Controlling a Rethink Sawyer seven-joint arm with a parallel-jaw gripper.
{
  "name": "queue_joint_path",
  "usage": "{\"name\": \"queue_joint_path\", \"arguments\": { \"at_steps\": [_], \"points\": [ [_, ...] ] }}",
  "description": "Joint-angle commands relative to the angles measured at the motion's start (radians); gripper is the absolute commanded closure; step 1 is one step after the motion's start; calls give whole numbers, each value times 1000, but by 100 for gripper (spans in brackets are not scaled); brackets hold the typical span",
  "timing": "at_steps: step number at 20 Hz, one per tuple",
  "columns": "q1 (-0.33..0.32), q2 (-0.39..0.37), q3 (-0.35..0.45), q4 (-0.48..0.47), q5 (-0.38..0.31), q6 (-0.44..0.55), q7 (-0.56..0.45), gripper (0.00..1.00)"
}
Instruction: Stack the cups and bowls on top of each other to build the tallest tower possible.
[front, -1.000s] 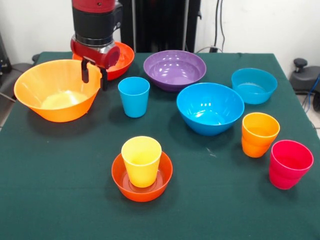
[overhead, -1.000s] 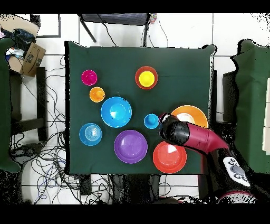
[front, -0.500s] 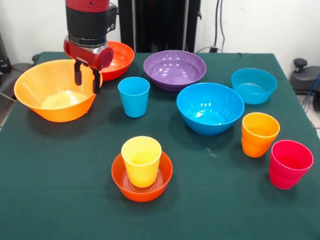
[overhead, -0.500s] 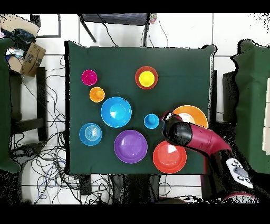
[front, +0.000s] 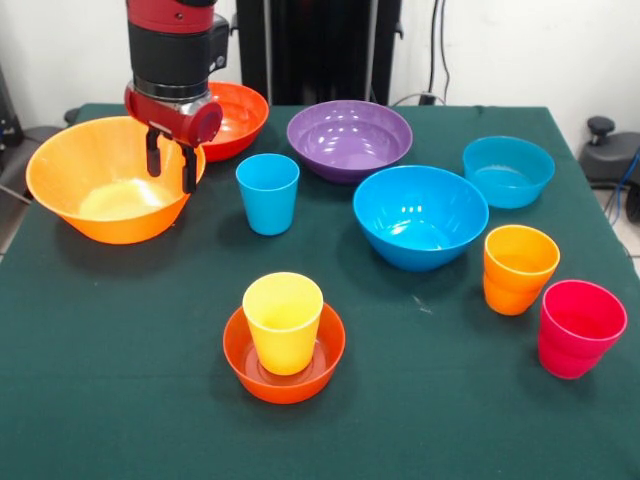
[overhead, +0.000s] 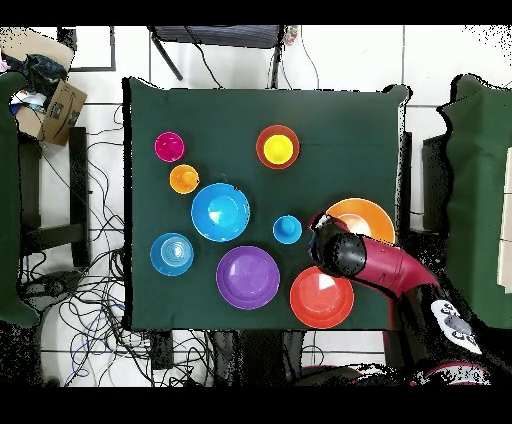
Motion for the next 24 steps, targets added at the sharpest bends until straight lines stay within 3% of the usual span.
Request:
{"name": "queue_joint_path", "arguments": {
  "at_steps": [1, 12, 19, 24],
  "points": [
    [10, 50, 78, -43, 0, -36, 80, 0],
    [21, 44, 78, -39, 5, -37, 87, 0],
    [14, -47, 98, -10, 20, 78, 49, 0],
    [12, -66, 106, -16, 25, 121, 31, 0]
  ]
}}
